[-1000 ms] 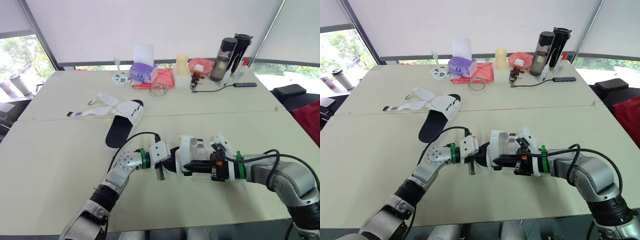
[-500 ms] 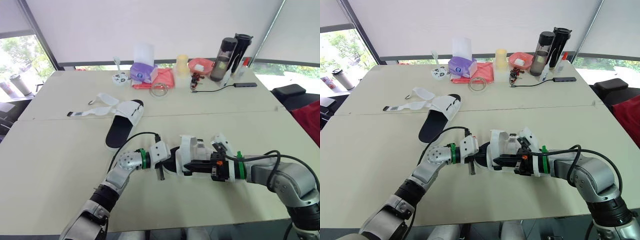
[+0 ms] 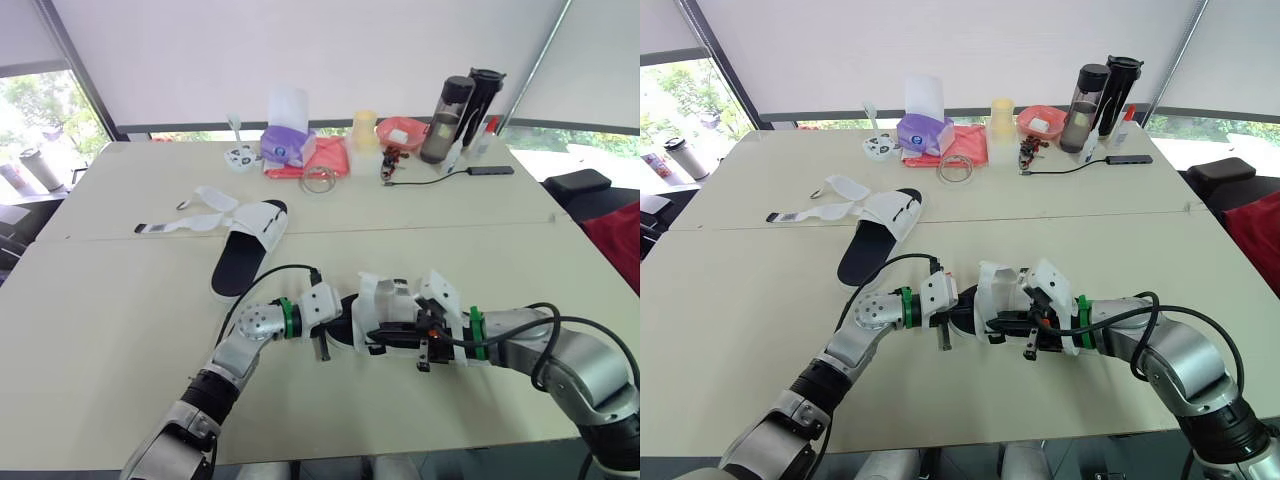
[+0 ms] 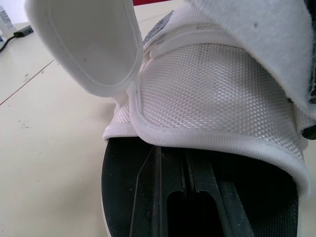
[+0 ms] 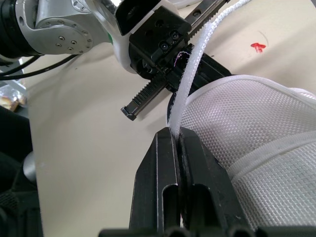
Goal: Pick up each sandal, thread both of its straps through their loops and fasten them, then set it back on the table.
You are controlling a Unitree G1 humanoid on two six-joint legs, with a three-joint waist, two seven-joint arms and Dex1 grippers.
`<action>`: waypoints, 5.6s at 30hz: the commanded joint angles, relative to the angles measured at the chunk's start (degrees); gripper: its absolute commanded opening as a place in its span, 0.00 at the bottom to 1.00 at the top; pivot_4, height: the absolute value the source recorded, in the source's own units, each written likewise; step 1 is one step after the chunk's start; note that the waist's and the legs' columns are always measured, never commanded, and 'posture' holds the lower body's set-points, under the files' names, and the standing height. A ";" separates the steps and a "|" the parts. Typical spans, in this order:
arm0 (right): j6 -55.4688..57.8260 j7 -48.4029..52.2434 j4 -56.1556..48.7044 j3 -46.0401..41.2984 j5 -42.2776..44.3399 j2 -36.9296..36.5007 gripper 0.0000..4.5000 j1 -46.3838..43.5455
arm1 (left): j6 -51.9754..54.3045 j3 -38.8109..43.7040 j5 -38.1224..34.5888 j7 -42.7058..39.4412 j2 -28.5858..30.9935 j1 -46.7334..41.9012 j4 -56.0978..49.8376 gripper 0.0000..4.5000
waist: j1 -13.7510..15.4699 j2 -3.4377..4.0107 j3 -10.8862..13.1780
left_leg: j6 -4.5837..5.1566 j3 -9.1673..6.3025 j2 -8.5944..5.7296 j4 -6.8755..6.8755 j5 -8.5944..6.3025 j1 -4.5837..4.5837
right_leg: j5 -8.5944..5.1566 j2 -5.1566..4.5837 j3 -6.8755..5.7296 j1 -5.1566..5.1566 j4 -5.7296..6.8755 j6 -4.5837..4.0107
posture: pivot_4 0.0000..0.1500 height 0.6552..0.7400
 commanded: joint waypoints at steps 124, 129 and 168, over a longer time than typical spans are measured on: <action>-3.20 -19.42 -13.49 -23.36 30.36 10.94 0.98 28.22 | -0.27 -0.58 2.27 -2.44 0.43 -1.72 7.51 0.00 | -0.12 -0.01 -0.37 | 0.01 -0.11 0.09 -0.07 -0.02 -0.34 | -0.05 -0.09 -0.14 -0.07 -0.08 0.03 | 1.00 1.00; -3.35 -22.99 -13.23 -24.68 36.42 10.38 0.98 22.92 | -0.22 -0.74 2.25 -2.71 0.15 -1.67 7.69 0.00 | -0.11 0.11 -0.30 | 0.05 -0.05 0.07 -0.05 0.01 -0.45 | -0.03 -0.13 -0.07 -0.20 -0.08 0.01 | 1.00 1.00; -8.49 -17.70 -12.85 -7.67 15.01 13.61 0.98 29.26 | 1.30 -1.00 1.98 -4.30 0.64 -0.62 5.58 0.00 | -0.21 0.18 -0.30 | 0.19 -0.08 0.04 -0.01 0.09 -0.47 | -0.02 0.02 -0.13 -0.25 0.02 0.03 | 1.00 1.00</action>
